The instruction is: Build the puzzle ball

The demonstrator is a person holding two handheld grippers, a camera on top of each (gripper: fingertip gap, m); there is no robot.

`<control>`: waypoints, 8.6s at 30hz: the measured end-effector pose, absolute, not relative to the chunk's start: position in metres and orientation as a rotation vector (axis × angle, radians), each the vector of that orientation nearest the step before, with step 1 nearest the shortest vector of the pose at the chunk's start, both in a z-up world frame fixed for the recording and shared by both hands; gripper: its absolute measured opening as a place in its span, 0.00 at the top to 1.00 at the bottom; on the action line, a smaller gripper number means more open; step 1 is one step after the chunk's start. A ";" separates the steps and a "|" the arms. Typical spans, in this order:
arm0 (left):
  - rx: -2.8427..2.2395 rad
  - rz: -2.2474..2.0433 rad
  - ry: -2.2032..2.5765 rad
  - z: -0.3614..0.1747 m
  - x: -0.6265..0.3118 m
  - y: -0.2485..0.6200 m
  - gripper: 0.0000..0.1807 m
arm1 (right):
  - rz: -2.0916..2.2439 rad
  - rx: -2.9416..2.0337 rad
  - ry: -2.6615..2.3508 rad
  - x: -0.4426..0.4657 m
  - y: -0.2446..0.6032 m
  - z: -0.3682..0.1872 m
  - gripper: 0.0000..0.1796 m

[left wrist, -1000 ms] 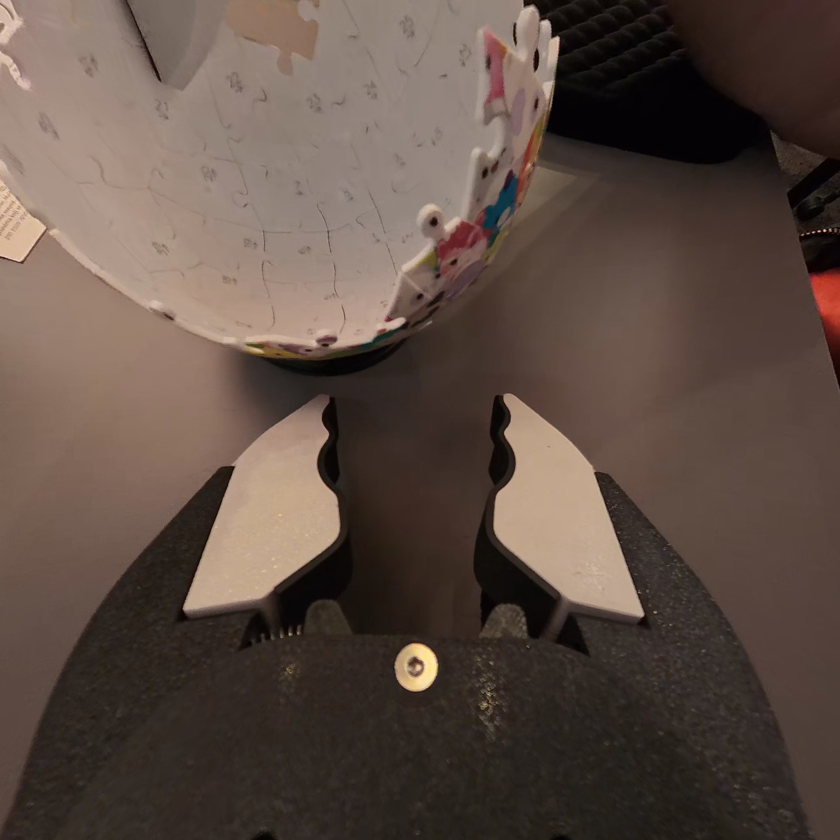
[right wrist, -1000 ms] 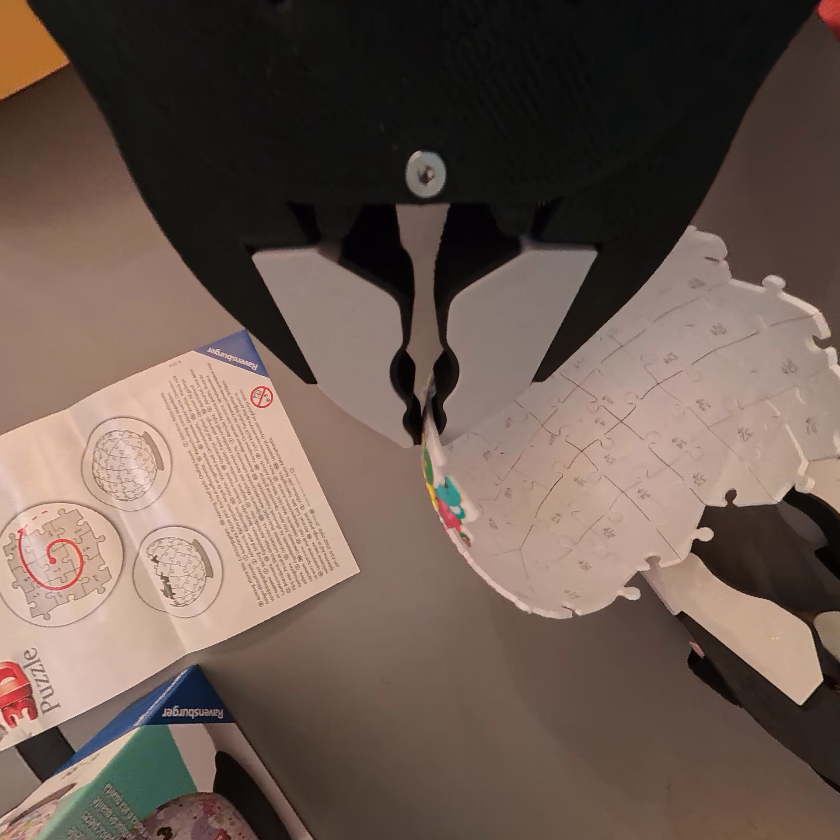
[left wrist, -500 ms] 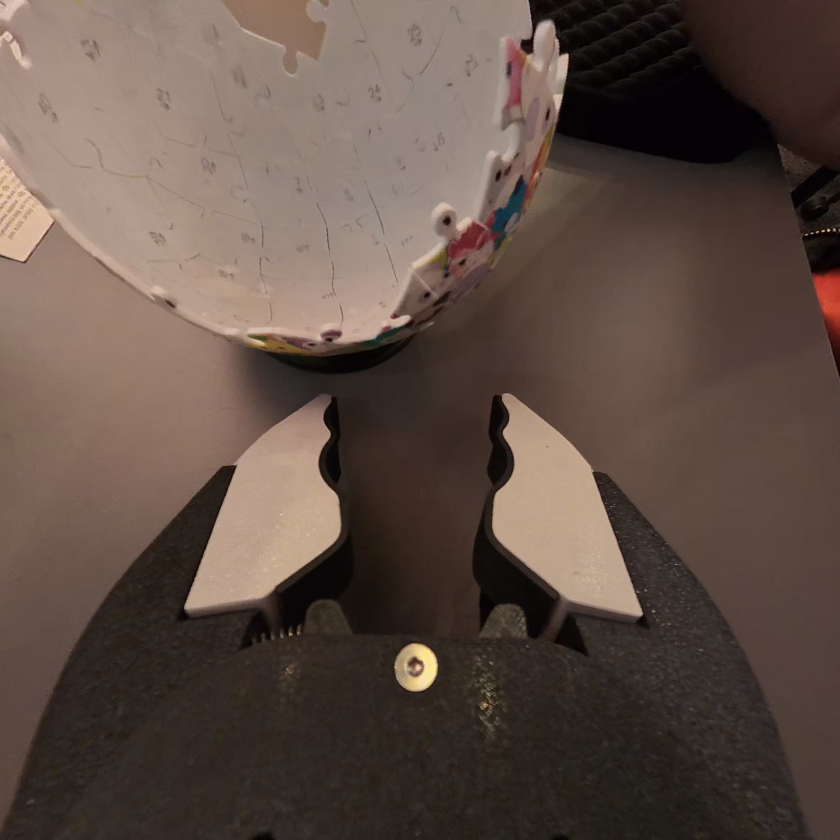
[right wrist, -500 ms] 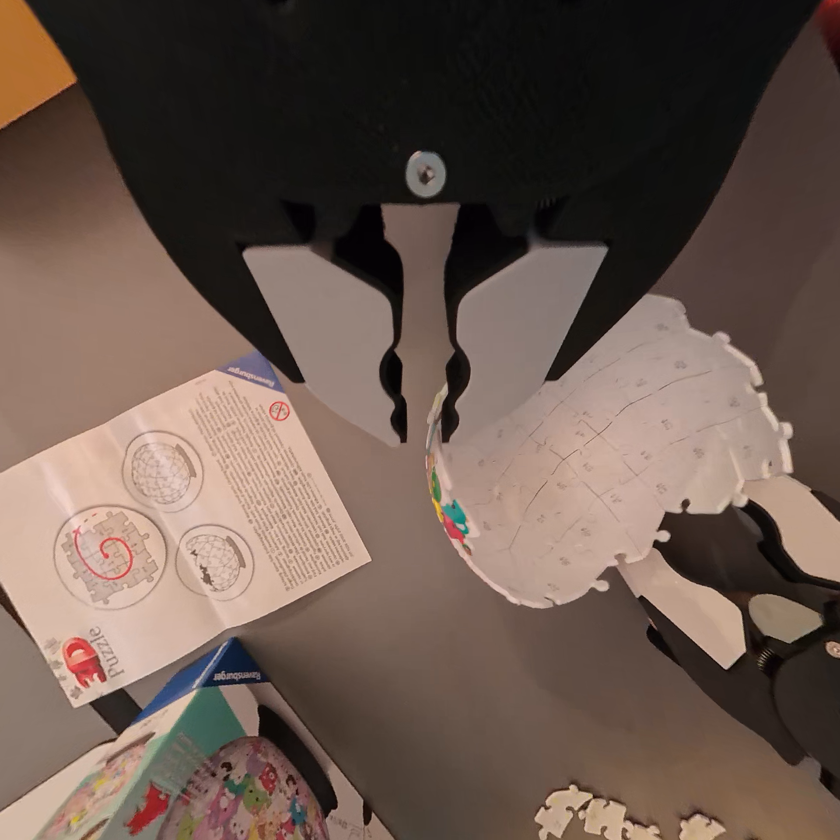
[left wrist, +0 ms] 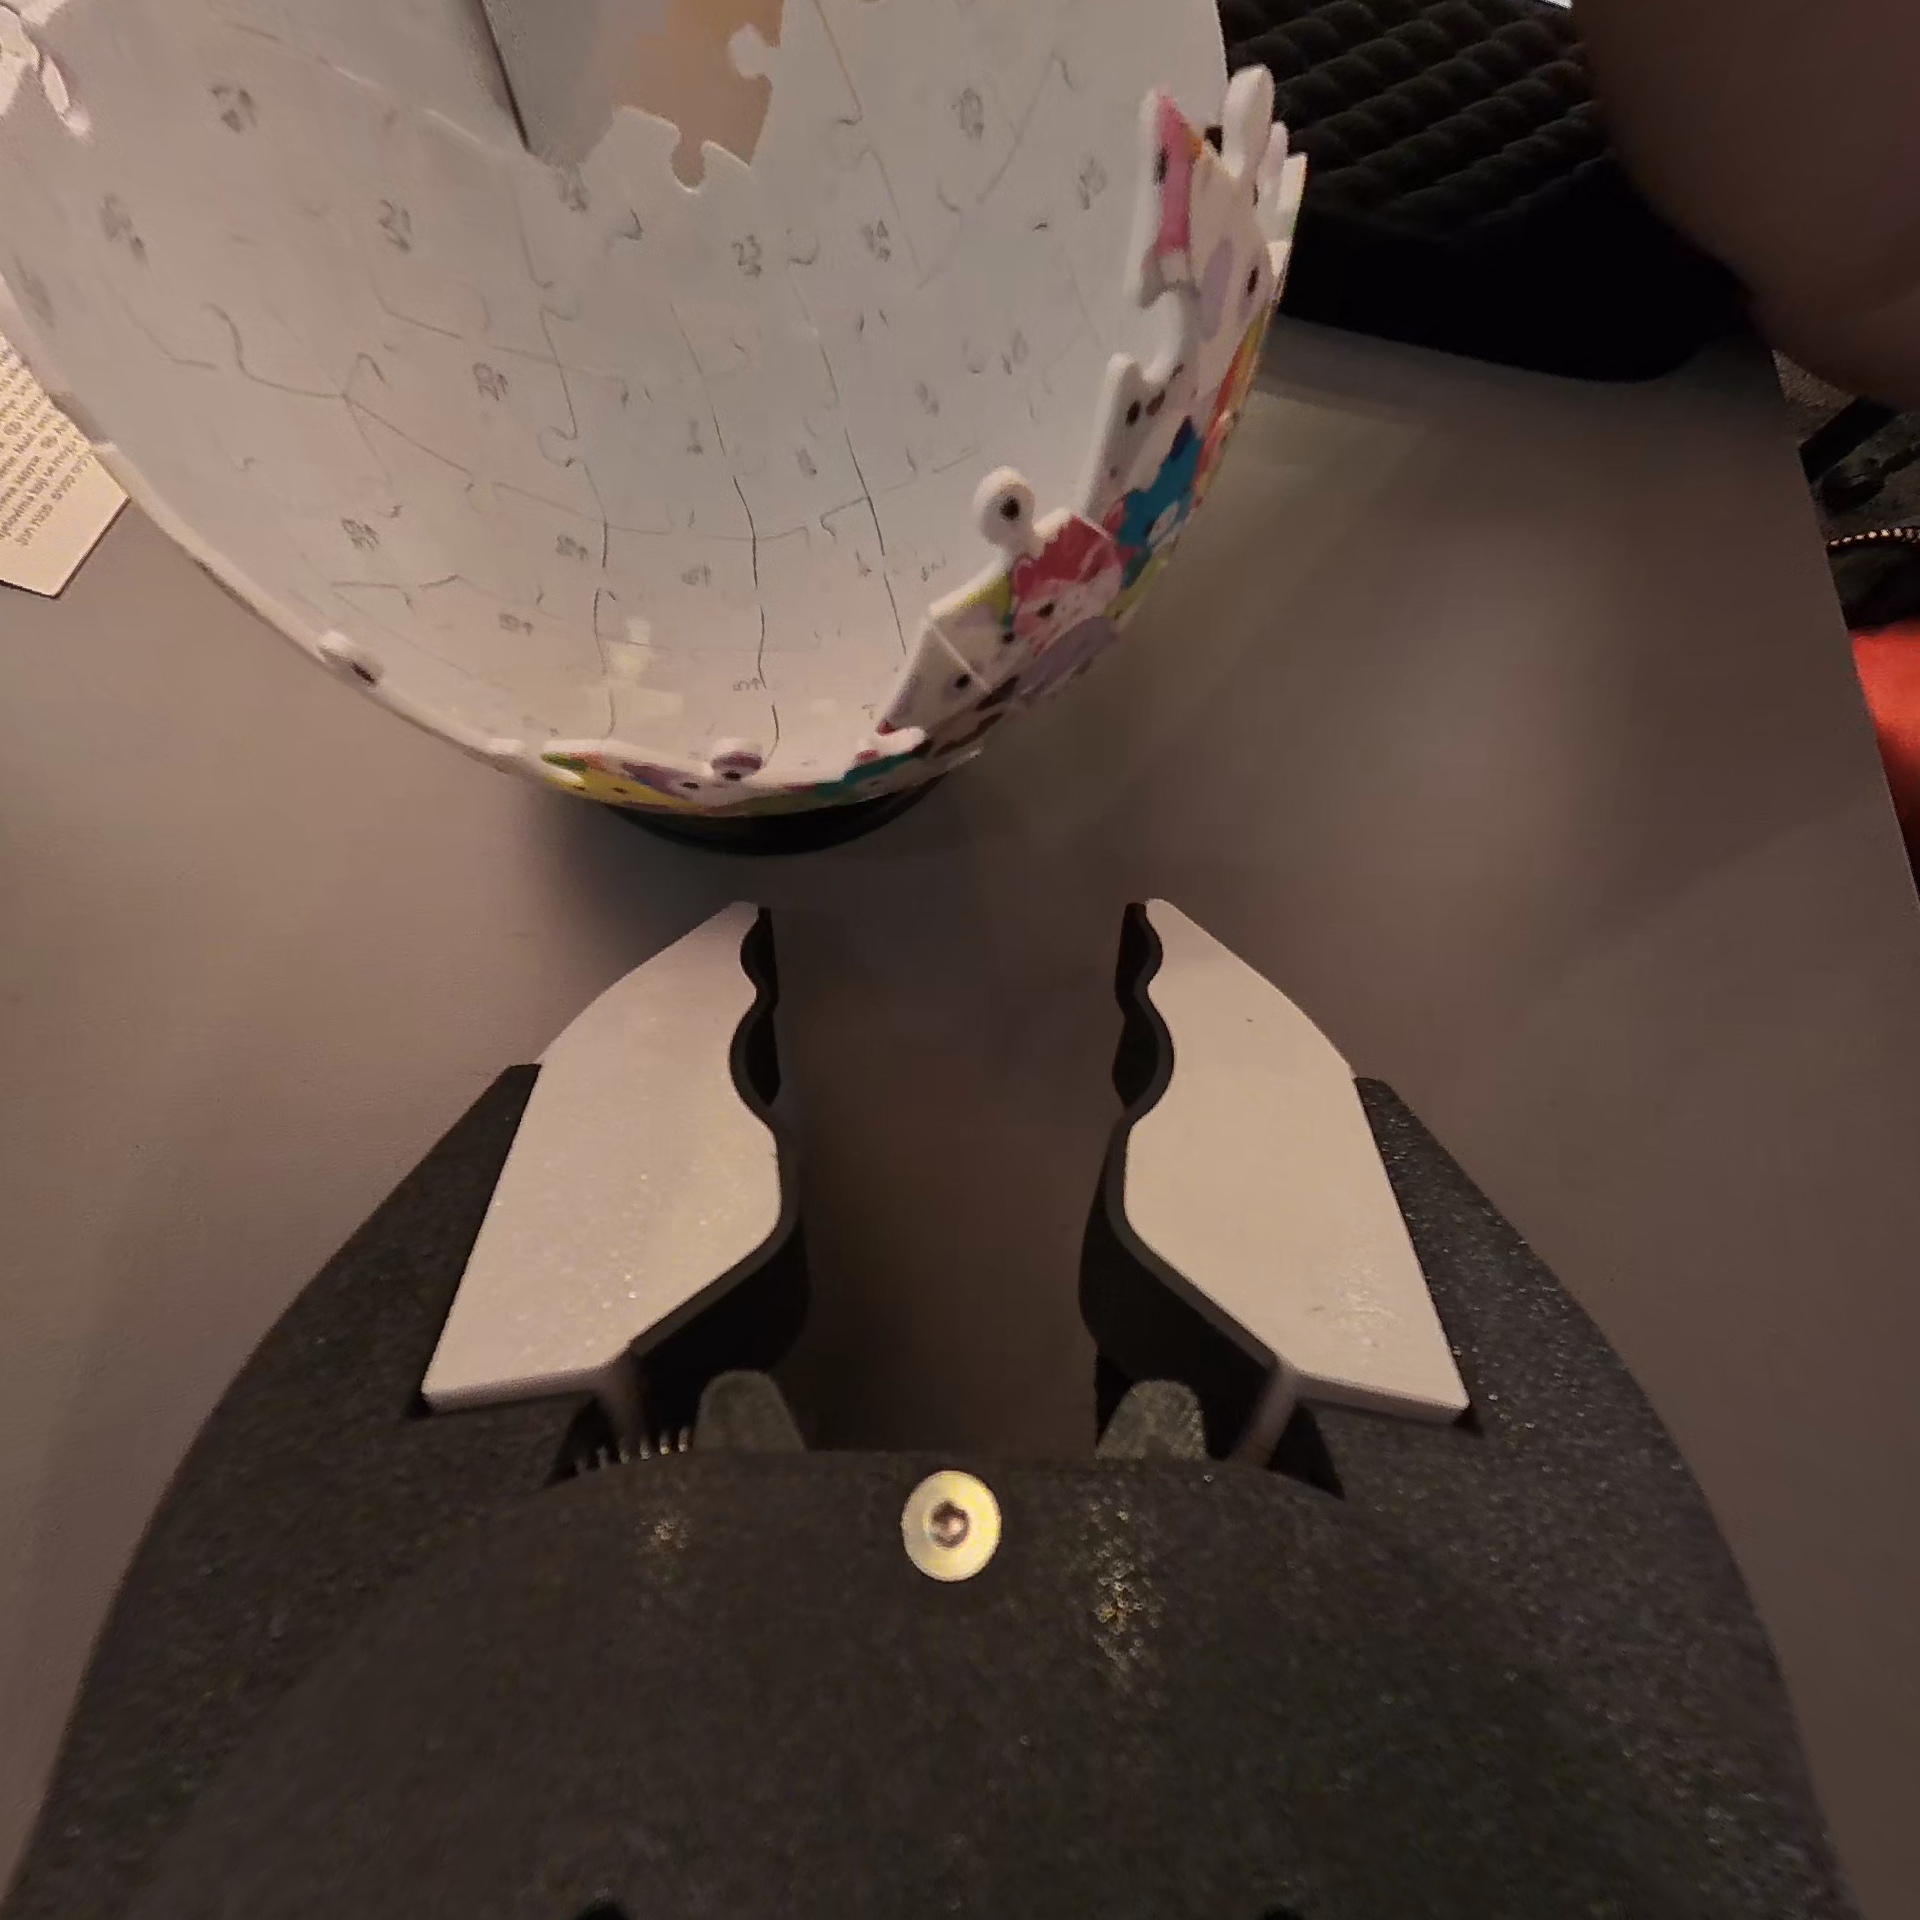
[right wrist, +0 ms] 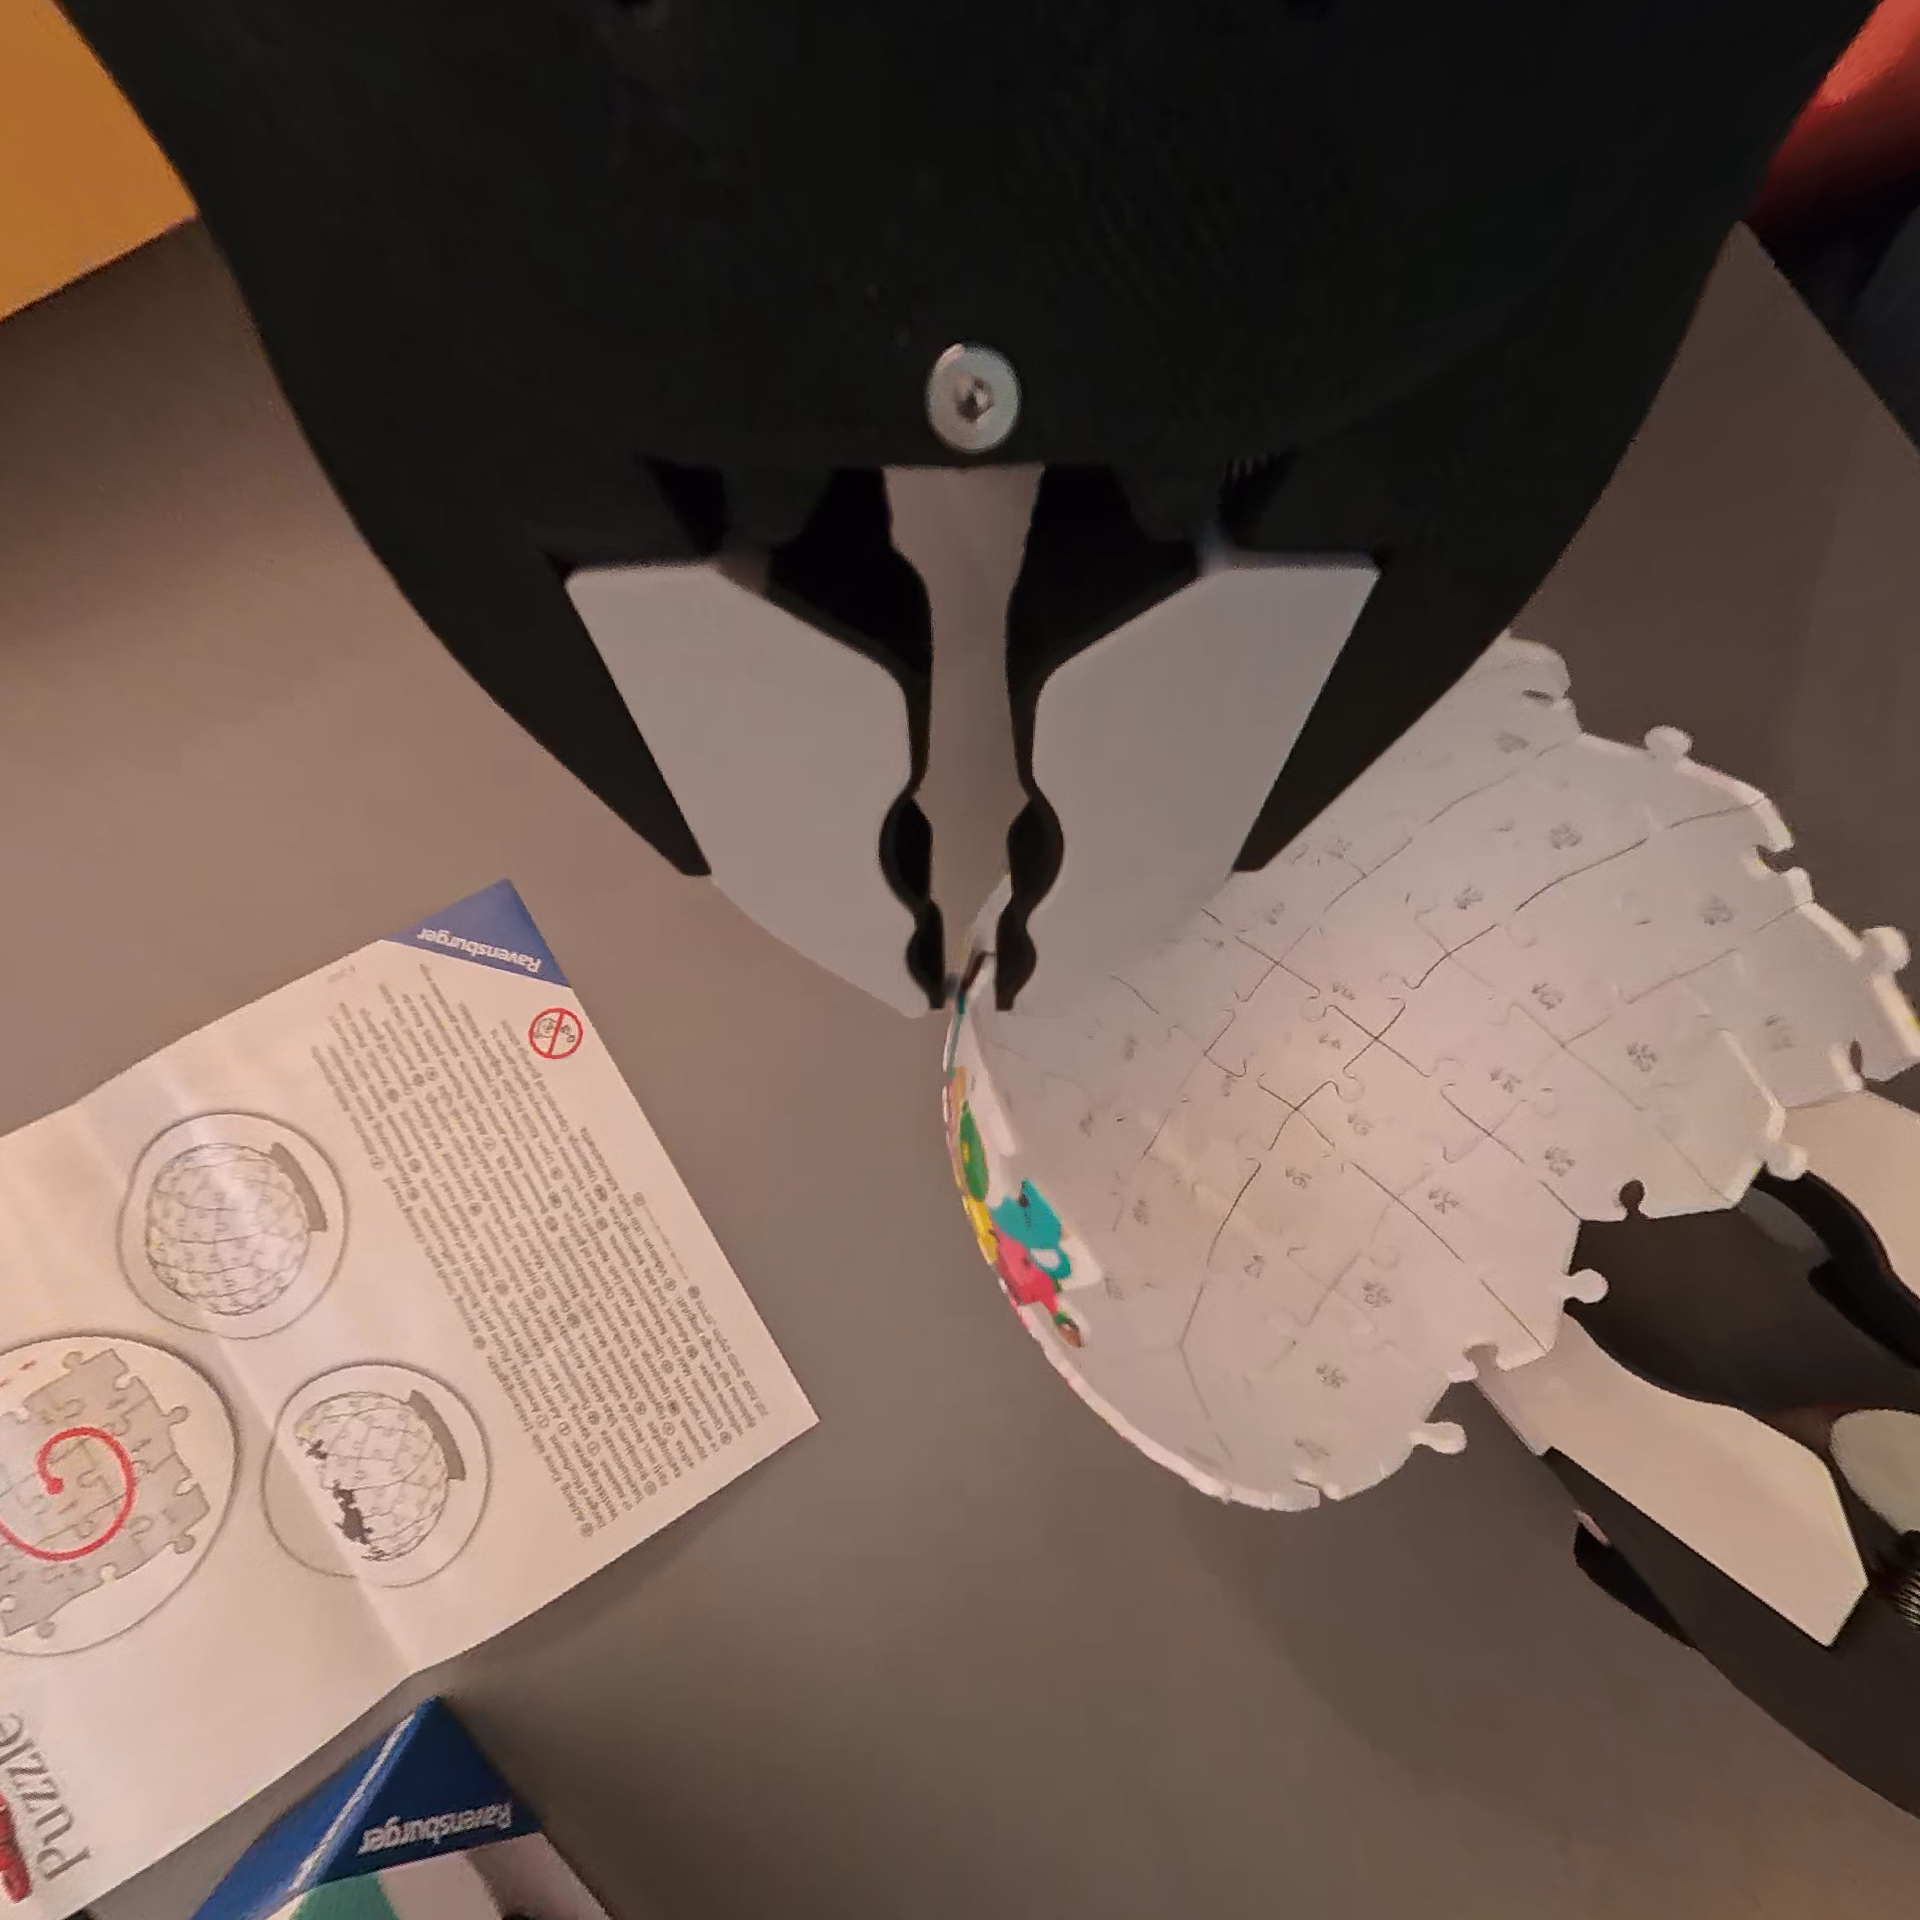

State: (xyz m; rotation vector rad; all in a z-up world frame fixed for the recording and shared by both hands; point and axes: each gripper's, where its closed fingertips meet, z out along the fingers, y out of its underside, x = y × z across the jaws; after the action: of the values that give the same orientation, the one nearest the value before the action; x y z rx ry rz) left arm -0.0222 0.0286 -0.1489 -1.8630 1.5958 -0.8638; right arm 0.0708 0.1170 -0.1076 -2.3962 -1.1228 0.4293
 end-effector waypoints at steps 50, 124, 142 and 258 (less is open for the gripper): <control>-1.855 -0.856 1.608 -0.150 -0.022 0.027 0.66 | 0.455 -2.383 -1.145 0.072 0.118 -0.106 0.98; -1.852 -0.850 1.615 -0.150 -0.022 0.027 0.66 | 0.365 -2.355 -1.173 0.072 0.116 -0.102 0.98; -1.851 -0.847 1.616 -0.150 -0.022 0.028 0.66 | 0.357 -2.177 -1.246 0.059 0.125 -0.090 0.91; -2.769 0.443 1.686 -0.119 -0.299 0.173 0.76 | 1.007 -1.335 -0.793 -0.042 -0.087 -0.049 0.71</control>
State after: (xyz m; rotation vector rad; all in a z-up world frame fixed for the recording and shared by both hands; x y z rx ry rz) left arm -0.2989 0.1732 -0.1193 -2.7690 1.6864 0.4430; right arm -0.0420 -0.0874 -0.0488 -1.3346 -0.7933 1.0072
